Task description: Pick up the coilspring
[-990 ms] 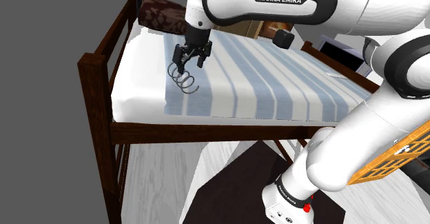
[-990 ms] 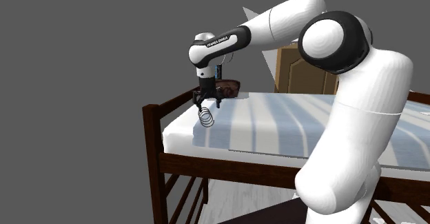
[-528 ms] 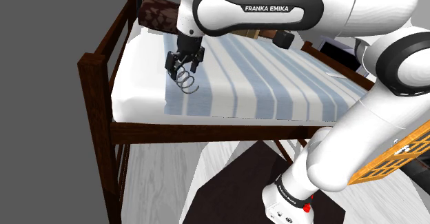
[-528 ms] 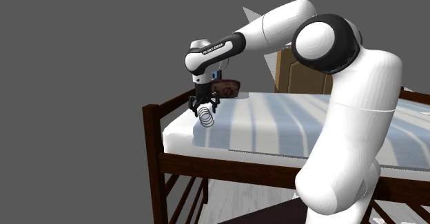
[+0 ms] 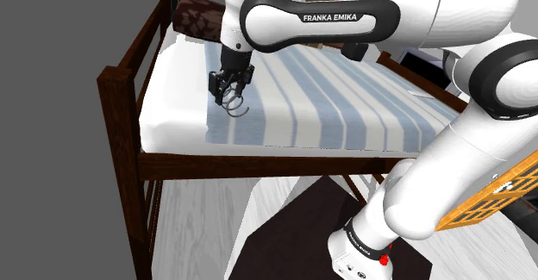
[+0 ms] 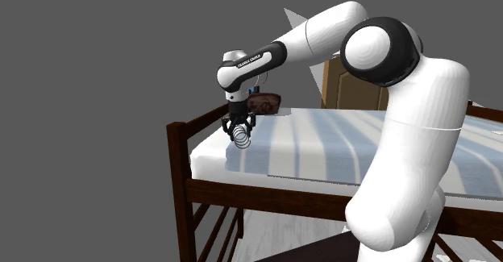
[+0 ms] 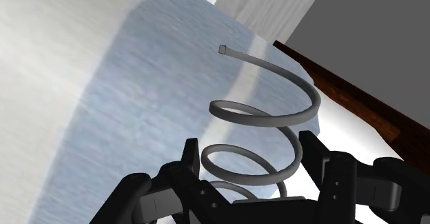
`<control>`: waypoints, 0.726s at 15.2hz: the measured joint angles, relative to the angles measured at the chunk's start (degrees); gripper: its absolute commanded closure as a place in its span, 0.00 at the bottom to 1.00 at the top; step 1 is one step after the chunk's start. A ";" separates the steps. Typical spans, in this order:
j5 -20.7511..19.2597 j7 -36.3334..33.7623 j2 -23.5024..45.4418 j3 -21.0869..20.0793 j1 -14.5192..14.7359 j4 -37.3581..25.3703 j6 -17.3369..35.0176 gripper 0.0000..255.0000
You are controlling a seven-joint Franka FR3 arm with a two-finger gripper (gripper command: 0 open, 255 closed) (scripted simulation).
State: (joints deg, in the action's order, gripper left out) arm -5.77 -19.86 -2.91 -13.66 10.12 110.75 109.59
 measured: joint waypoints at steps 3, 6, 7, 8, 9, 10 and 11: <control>0.00 0.00 0.00 0.00 0.00 0.00 0.01 1.00; 0.01 0.03 0.00 0.00 0.00 -0.35 -0.35 1.00; 0.04 0.05 -0.04 -0.02 0.02 -0.82 -0.85 1.00; 0.09 0.05 -0.13 -0.06 0.06 -1.40 -1.52 1.00; 0.12 0.15 -0.18 -0.05 0.05 -2.03 -2.19 1.00; 0.16 0.28 -0.25 -0.02 0.03 -2.71 -2.92 1.00; 0.17 0.41 -0.22 0.01 0.00 -3.44 -3.61 1.00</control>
State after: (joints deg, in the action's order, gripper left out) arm -5.61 -19.45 -3.13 -13.65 10.12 107.30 105.98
